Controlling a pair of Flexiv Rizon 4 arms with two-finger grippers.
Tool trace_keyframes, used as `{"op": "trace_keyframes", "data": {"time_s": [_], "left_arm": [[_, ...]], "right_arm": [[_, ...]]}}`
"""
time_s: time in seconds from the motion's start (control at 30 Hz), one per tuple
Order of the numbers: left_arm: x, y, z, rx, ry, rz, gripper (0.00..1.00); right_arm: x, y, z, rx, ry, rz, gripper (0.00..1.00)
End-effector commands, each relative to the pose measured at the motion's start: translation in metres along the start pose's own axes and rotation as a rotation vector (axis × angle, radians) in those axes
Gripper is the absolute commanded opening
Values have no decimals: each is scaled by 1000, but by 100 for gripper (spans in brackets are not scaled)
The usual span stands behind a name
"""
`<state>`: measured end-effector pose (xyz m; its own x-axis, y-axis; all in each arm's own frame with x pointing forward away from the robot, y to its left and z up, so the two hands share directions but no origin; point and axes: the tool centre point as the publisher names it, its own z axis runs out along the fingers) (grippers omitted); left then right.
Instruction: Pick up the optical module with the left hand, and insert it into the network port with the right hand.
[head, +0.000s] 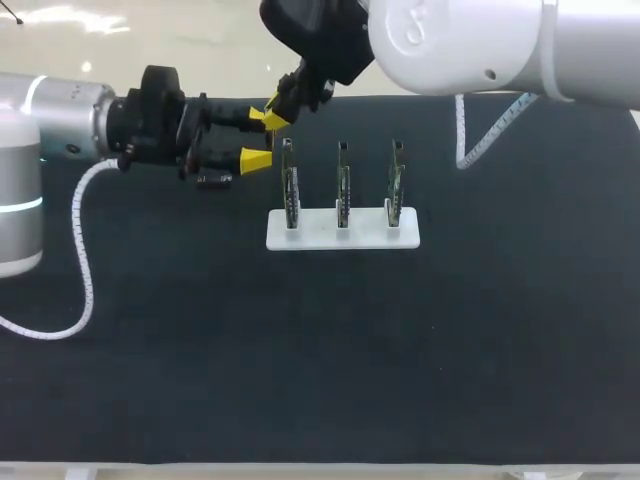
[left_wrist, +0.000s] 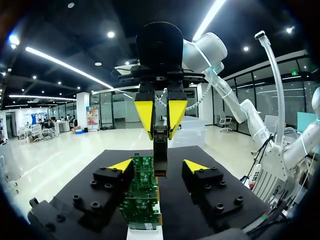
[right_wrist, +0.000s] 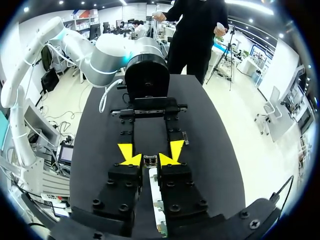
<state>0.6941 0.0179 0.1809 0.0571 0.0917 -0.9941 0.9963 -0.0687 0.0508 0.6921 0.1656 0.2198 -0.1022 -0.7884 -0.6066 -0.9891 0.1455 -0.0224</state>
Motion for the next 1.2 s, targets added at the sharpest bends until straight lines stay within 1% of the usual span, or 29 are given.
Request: {"op": "trace_keyframes", "data": {"time_s": [0.03, 0.2, 0.33, 0.43, 0.57, 0.67, 0.7, 0.8, 0.9, 0.97, 1.0, 1.07, 1.2], "left_arm": [[2, 0, 0, -15, 13, 12, 100], [3, 2, -12, -31, 99, 10, 100], [5, 1, -27, -40, 217, 15, 100], [8, -1, -43, -21, 280, 24, 100], [8, -2, -63, -7, 340, 27, 100], [8, -1, -73, -14, 358, 52, 100], [9, 0, -77, -31, 376, 53, 100], [12, 3, -88, -45, 444, 46, 100], [12, 3, -100, -32, 512, 27, 100], [11, 2, -106, -11, 564, -6, 100], [10, 0, -110, 18, 576, -17, 100], [9, -2, -114, 36, 552, -3, 100], [9, -2, -114, 36, 552, -3, 100]], "right_arm": [[0, 1, 0, 1, 1, 2, 0], [0, -1, 0, 0, 0, 1, 0], [0, -3, 0, -2, 2, -3, 0], [-1, -4, 0, -6, 3, -3, 0], [-1, -5, -1, -8, 5, -4, 0], [-2, -7, 0, -9, 5, -6, 0], [-2, -8, 0, -10, 5, -7, 0], [-2, -10, 1, -13, 5, -10, 0], [-3, -12, 3, -12, 3, -14, 0], [-3, -13, 4, -13, 2, -16, 0], [-4, -13, 4, -14, 2, -16, 0], [-5, -13, 5, -16, 2, -16, 0], [-7, -14, 4, -20, 5, -17, 0]]}}
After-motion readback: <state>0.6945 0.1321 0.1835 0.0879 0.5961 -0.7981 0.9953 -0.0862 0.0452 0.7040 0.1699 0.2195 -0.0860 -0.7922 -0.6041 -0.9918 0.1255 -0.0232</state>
